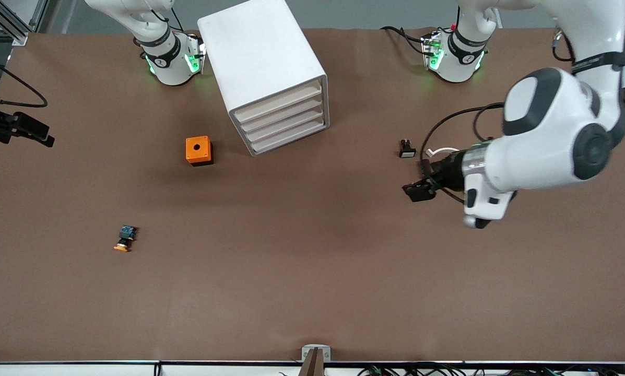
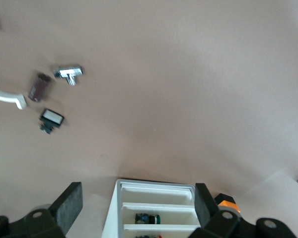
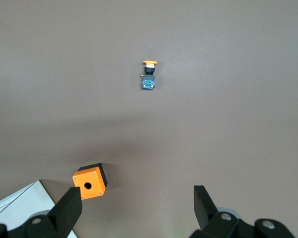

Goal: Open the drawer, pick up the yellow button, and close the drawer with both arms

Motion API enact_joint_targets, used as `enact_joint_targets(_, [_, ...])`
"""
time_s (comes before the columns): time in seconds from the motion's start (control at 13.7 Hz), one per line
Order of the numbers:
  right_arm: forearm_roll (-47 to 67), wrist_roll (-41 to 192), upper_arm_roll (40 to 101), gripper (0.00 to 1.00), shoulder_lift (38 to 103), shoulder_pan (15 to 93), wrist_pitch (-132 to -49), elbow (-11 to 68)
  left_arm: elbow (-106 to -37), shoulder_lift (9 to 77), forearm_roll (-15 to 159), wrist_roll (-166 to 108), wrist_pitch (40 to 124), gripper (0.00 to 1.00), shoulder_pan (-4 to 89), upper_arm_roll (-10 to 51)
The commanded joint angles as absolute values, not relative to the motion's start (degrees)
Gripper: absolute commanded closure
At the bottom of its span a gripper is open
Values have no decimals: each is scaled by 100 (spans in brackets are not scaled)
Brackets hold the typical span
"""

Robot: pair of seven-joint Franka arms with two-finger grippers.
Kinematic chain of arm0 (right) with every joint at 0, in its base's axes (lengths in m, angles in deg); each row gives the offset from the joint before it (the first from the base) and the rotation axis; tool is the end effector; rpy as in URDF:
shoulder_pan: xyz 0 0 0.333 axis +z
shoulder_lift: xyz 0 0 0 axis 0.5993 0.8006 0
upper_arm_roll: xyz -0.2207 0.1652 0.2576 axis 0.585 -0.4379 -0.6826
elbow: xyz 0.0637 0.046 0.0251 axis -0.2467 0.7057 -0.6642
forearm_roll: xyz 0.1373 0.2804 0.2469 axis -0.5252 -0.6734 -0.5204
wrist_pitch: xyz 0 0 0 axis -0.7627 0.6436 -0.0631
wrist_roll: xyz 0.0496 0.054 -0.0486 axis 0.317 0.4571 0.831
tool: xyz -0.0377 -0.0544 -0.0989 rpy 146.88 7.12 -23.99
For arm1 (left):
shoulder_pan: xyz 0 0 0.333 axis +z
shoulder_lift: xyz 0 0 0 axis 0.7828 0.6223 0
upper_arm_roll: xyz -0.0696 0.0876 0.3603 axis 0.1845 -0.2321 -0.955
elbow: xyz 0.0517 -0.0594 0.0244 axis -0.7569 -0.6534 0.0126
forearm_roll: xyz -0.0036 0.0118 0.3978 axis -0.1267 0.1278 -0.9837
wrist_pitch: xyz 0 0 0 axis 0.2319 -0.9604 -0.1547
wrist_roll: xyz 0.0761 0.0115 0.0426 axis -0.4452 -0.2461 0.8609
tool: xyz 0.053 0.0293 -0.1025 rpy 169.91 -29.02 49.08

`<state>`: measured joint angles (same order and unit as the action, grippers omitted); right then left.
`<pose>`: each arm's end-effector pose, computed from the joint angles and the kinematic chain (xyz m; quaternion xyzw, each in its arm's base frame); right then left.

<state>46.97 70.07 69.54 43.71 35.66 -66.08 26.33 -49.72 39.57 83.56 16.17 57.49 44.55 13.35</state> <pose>0.5356 -0.0516 0.6540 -0.9985 0.0513 0.0176 0.0016 0.6513 -0.2258 0.5514 0.9276 0.3024 -0.1690 0.1398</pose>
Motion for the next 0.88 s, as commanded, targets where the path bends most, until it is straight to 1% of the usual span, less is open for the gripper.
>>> enact_joint_targets(0.0, [4709,7018,6939,0,4133,3532,-6734,2893,-5117,3650,8024,630,5451,1,4773,1359])
enact_joint_targets(0.07, [4709,7096,6948,0,4124,3532,-6734,2893,-5091,3632,7726,173,5118,1,4896,1368])
enact_joint_targets(0.22, [4709,7184,7036,0,4063,3541,-6707,2901,-5126,3483,7206,-663,4818,1,5002,1377])
enact_joint_targets(0.51, [4709,7185,7027,0,4045,3524,-6716,2902,-5205,3246,6897,-1709,4650,1,5423,1377])
enact_joint_targets(0.58, [4709,7185,7027,0,4045,3532,-6716,2893,-5327,3132,6740,-1956,4640,1,5503,1377])
enact_joint_targets(0.8, [4700,7185,7001,0,4036,3541,-6664,2901,-6055,2518,6501,-2493,4762,1,5687,1377])
